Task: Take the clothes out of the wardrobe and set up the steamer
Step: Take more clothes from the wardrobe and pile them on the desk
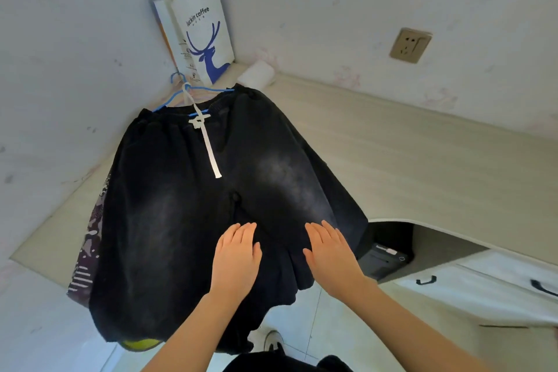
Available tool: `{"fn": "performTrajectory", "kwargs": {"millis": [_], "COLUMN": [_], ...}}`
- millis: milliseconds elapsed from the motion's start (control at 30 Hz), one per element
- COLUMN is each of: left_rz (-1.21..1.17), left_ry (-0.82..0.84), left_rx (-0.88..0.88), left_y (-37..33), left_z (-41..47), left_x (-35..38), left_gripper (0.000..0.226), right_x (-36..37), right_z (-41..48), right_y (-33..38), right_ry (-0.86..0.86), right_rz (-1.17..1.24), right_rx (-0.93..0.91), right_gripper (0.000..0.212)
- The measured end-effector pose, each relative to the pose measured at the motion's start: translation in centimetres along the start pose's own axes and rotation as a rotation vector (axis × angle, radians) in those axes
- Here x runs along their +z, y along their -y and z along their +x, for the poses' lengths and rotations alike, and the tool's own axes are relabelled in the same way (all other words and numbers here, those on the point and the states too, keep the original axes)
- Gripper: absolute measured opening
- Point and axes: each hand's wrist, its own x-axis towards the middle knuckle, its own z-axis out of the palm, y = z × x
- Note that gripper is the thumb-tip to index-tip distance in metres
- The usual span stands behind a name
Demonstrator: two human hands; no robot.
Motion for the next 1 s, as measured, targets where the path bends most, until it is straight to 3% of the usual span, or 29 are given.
{"fn": "performTrajectory", "kwargs": {"millis": [367, 667, 1000], "left_rz": [-0.079, -0.243, -0.334], "left_ry": [0.082, 0.205, 0.325], "left_rx": [0.389, 0.528, 0.812], "left_y": [-13.9, -28.1, -41.6], "left_z": [-3.7, -13.0, -23.3], "left_x": [1.7, 3.0, 6.1], "left_gripper": [0.04, 0.036, 0.034], "right_x": [0.2, 2.7, 6.1], "right_z": [-13.4, -29.0, -45.1], "right_y": [-8.1, -15.8, -22.4], "right_ry": [-0.133, -0.268, -0.411], "right_rz": [0.171, 0.238, 0.247], "right_rx": [0.29, 0.495, 0.771], "right_gripper": [0.053, 0.055, 0.053]}}
